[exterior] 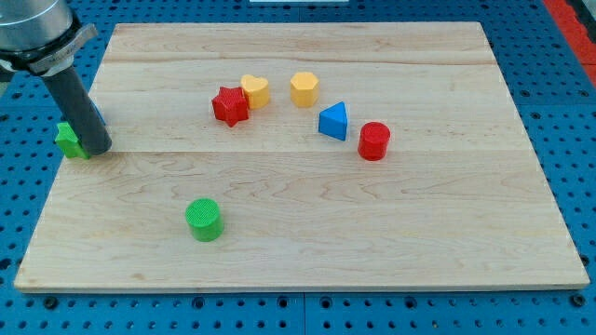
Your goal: Push the blue cube a bit up
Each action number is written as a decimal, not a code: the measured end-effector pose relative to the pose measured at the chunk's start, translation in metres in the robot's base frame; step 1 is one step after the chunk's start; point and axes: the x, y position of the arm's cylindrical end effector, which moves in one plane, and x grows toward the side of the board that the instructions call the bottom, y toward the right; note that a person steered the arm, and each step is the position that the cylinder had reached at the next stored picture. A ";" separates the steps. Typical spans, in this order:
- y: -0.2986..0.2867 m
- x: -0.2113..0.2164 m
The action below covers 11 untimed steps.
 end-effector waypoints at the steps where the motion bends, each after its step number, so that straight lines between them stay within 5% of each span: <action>1: 0.002 0.014; 6: -0.033 0.023; 10: -0.032 -0.014; 11: -0.031 0.013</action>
